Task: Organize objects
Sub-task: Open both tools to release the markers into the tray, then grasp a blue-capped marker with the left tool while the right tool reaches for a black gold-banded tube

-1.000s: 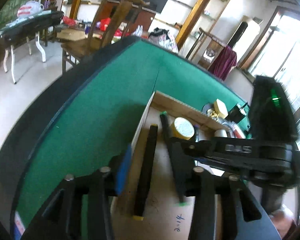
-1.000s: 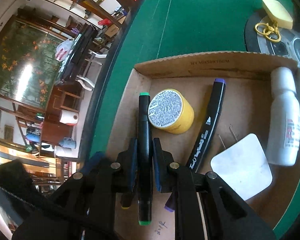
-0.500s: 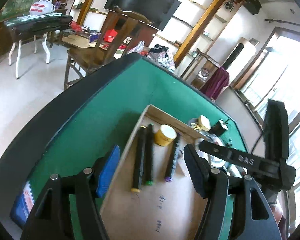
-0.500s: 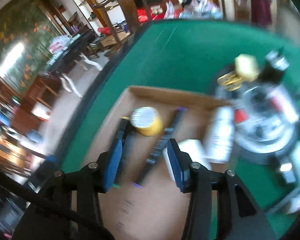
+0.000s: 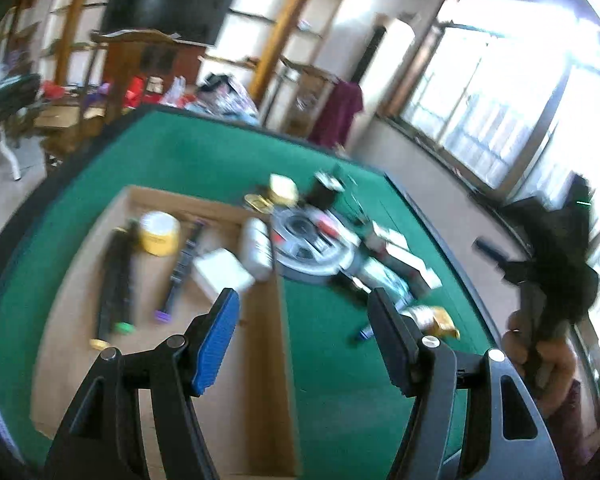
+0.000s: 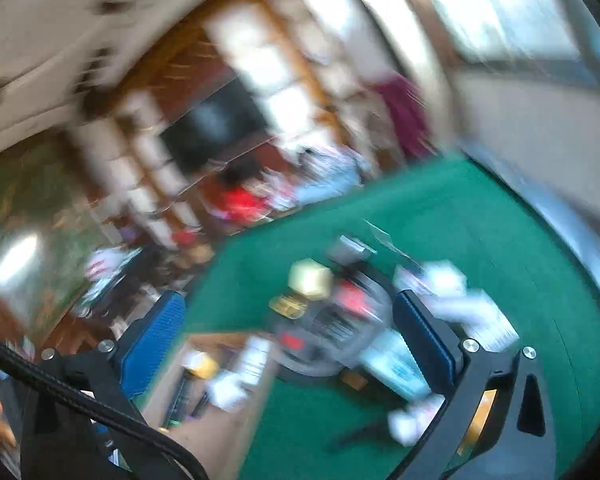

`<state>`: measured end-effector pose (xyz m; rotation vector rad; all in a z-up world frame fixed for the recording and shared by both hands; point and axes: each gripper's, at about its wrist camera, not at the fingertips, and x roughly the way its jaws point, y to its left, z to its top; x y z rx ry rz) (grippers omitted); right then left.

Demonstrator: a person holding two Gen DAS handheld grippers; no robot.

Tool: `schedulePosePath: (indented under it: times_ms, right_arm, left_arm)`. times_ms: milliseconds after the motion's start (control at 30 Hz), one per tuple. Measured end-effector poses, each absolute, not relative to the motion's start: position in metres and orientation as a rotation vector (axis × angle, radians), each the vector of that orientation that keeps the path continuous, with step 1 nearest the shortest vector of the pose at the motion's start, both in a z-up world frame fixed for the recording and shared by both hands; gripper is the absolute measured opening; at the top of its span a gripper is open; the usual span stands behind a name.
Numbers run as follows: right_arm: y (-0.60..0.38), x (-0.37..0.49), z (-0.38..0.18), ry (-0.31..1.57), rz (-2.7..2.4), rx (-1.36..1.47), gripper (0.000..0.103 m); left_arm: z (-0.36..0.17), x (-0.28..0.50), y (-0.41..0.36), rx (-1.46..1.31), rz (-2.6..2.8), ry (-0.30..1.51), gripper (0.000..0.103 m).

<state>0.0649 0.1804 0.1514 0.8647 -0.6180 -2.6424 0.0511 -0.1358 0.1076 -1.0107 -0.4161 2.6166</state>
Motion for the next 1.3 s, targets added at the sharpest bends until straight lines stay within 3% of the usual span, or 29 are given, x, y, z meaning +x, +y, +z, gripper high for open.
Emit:
schedulePosePath:
  times_ms: [67, 233, 433, 667, 700, 767, 833, 1133, 1300]
  right_arm:
    - [0.201, 0.047, 0.121, -0.668, -2.636, 1.069, 0.103]
    - [0.235, 0.031, 0.072, -0.625, -2.768, 1.124, 0.103]
    - [0.246, 0.020, 0.065, -0.639, -2.782, 1.091, 0.103]
    - [0.256, 0.028, 0.063, -0.698, -2.748, 1.033, 0.103]
    - [0.255, 0.027, 0.063, -0.696, -2.747, 1.029, 0.103]
    - [0.255, 0.027, 0.062, -0.693, -2.740, 1.029, 0.103]
    - [0.254, 0.027, 0.062, -0.698, -2.730, 1.033, 0.103]
    - [0.250, 0.024, 0.051, -0.730, -2.695, 1.085, 0.103]
    - [0.243, 0.025, 0.050, -0.703, -2.683, 1.093, 0.103]
  left_arm:
    - [0.104, 0.047, -0.116, -1.053, 2.612, -0.355, 0.060]
    - [0.090, 0.048, -0.064, -1.112, 2.619, -0.148, 0.060]
    - [0.064, 0.033, -0.007, -1.135, 2.590, 0.115, 0.060]
    - [0.017, 0.005, 0.058, -1.120, 2.515, 0.548, 0.060]
    - [0.013, 0.001, 0.061, -1.139, 2.507, 0.564, 0.058]
    - [0.013, -0.006, 0.063, -1.150, 2.496, 0.517, 0.030]
    - [0.016, -0.007, 0.063, -1.187, 2.468, 0.461, 0.013]
    - [0.021, 0.036, 0.022, -1.344, 2.379, 0.211, 0.011]
    - [0.020, 0.025, 0.030, -1.348, 2.422, 0.221, 0.013]
